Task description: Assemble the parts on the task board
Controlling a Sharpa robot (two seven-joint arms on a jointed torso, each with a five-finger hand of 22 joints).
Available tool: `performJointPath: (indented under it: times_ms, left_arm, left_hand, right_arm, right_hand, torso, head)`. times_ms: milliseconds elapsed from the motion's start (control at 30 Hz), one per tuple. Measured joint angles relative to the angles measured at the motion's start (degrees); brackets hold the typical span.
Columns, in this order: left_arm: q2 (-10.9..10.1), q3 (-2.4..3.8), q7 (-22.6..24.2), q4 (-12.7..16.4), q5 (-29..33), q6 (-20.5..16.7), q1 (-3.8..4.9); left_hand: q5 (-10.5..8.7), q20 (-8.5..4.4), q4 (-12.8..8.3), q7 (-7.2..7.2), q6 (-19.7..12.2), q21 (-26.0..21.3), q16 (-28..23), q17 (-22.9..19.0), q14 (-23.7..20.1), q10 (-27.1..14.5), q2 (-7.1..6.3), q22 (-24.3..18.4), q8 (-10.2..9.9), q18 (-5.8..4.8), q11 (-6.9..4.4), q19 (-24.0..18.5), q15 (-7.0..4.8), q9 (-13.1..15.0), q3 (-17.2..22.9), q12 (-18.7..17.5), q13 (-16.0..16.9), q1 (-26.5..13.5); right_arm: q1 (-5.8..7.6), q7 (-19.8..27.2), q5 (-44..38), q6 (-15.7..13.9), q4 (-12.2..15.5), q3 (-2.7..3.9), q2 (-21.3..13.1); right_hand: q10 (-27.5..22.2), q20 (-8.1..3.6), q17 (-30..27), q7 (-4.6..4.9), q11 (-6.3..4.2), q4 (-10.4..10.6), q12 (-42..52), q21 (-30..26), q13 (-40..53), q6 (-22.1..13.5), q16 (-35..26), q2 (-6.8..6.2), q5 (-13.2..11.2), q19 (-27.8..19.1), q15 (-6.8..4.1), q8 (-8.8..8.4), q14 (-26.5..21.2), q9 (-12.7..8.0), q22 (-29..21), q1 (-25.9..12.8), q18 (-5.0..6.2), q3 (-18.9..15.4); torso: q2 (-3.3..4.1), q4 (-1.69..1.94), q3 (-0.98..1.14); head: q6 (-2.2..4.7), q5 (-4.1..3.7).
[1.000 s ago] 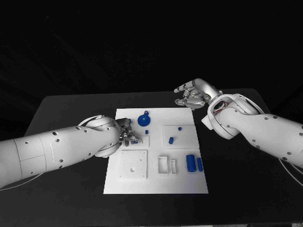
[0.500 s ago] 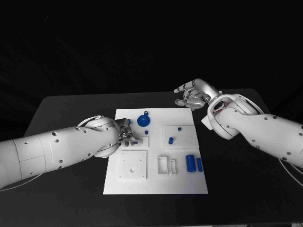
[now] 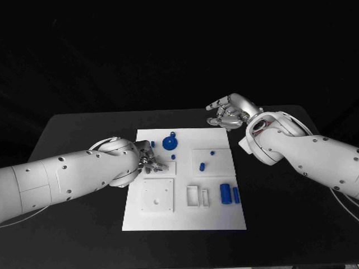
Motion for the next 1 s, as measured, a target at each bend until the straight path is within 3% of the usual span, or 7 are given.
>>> performJointPath:
  times_ms: [100, 167, 433, 733, 833, 933, 1000]
  left_arm:
    - [-0.2, -0.02, 0.1, 0.0, 0.3, 0.0, 0.0]
    - [-0.4, -0.02, 0.1, 0.1, 0.5, 0.0, -0.02]
    - [-0.9, -0.02, 0.5, 0.3, 1.5, -0.1, -0.03]
    - [-1.9, 0.13, 1.0, 0.9, 2.9, -0.6, -0.04]
    - [-2.7, 0.55, 1.2, 1.5, 3.6, -0.8, -0.05]
    - [-3.5, 1.45, 1.4, 1.9, 4.6, -0.9, -0.06]
    - [-4.2, 2.27, 1.7, 2.4, 5.7, -0.9, 0.06]
  left_hand:
    - [-1.56, 0.0, 3.4, 0.09, -0.1, -0.1, -0.4, -0.7, -0.1, 0.0, -0.42, 0.0, 0.0, 0.0, 0.0, 0.0, -0.11, -0.1, -7.1, -0.3, 0.0, 0.4]
    - [-2.68, 0.0, 5.0, 0.2, -0.2, -0.3, -0.4, -1.0, -0.2, 0.0, -0.95, 0.0, 0.0, 0.0, 0.0, 0.0, -0.21, -0.2, -9.3, -0.3, 0.0, 0.2]
    - [-2.79, 0.0, 5.6, 0.2, -0.2, -0.4, -0.6, -1.2, -0.6, 0.0, -2.44, 0.0, -0.3, 0.0, 0.0, 0.0, -0.2, -0.5, -12.7, -0.6, 0.0, -1.9]
    - [-2.79, -0.03, 5.7, 0.61, -0.6, -0.6, -1.5, -2.2, -0.9, 0.0, -2.2, 0.0, -1.1, 0.0, 0.01, 0.0, -0.39, -1.0, -15.6, -1.4, 0.0, -5.0]
    - [-2.79, -0.22, 5.6, 1.15, -1.5, -1.4, -2.9, -4.3, -2.0, 0.0, -1.27, 0.0, -1.6, 0.0, 0.01, -0.2, -0.05, -1.3, -14.6, -2.5, -0.2, -4.7]
    - [-1.15, 0.1, 4.9, 1.59, -3.3, -2.7, -4.2, -6.1, -3.5, 0.0, 1.08, 0.0, -2.0, 0.0, 0.57, -1.0, 0.23, -1.5, -13.7, -3.8, -0.3, -2.3]
    - [0.25, 0.72, 2.6, 2.35, -5.3, -4.2, -5.5, -7.6, -4.5, -1.3, 3.26, 0.0, -3.1, 0.0, 1.21, -1.6, 0.86, -2.7, -14.1, -4.9, -0.3, -0.7]
  right_arm:
    - [0.0, 0.0, 0.0, 0.0, 0.0, 0.0, 0.0]
    - [0.0, 0.0, 0.0, 0.0, 0.0, 0.0, 0.0]
    - [-0.01, 0.0, 0.0, 0.0, -0.1, 0.0, 0.0]
    - [-0.01, 0.0, 0.0, 0.0, -0.2, 0.0, 0.0]
    - [-0.01, 0.0, 0.0, 0.0, -0.3, 0.0, -0.1]
    - [-0.02, 0.0, 0.0, 0.0, -0.4, 0.0, -0.1]
    - [-0.02, 0.0, 0.0, 0.0, -0.6, 0.0, -0.1]
  right_hand:
    - [0.0, 0.0, 0.0, 0.0, 0.0, 0.0, 0.0, 0.0, 0.0, 0.0, 0.0, 0.0, 0.0, 0.0, 0.0, 0.0, 0.0, 0.0, 0.0, 0.0, 0.0, 0.0]
    - [0.0, 0.0, 0.0, 0.0, 0.0, 0.0, 0.0, 0.0, -0.1, 0.0, 0.0, 0.0, 0.0, 0.0, 0.0, 0.0, 0.0, 0.0, 0.0, 0.0, 0.0, 0.0]
    - [0.0, 0.0, 0.0, -0.09, 0.0, 0.0, 0.0, 0.0, -0.1, -0.1, 0.0, 0.0, 0.0, 0.0, 0.0, 0.0, 0.0, 0.0, 0.0, 0.0, 0.0, 0.0]
    - [0.0, 0.0, 0.0, -0.09, 0.0, 0.0, 0.0, 0.0, -0.1, -0.1, 0.0, 0.0, 0.0, 0.0, 0.0, 0.0, 0.0, 0.0, 0.0, 0.0, 0.0, 0.0]
    - [0.0, 0.0, 0.0, -0.1, 0.0, 0.0, 0.0, 0.0, 0.0, -0.1, 0.0, 0.0, 0.0, 0.0, 0.0, 0.0, 0.0, 0.0, 0.0, 0.0, 0.0, 0.0]
    - [0.0, 0.0, 0.0, -0.1, 0.0, 0.0, 0.0, 0.0, 0.0, -0.1, 0.0, 0.0, 0.0, 0.0, 0.0, 0.0, 0.0, 0.0, 0.0, 0.0, 0.0, 0.0]
    - [0.0, 0.0, -0.1, -0.1, 0.0, 0.0, 0.0, 0.0, -0.1, -0.1, 0.0, 0.0, 0.0, 0.0, 0.17, 0.0, -0.2, 0.0, 0.0, 0.0, 0.0, 0.0]
  torso:
    - [0.0, 0.02, 0.01]
    - [0.0, 0.02, -0.01]
    - [0.0, 0.03, -0.02]
    - [0.0, 0.03, 0.0]
    - [-0.01, 0.01, 0.02]
    - [-0.03, -0.01, 0.05]
    - [-0.05, -0.01, 0.07]
  head:
    - [0.0, -0.01]
    - [0.0, -0.02]
    - [0.04, 0.04]
    - [0.18, 0.1]
    - [0.35, 0.1]
    - [0.59, 0.1]
    - [0.76, 0.1]
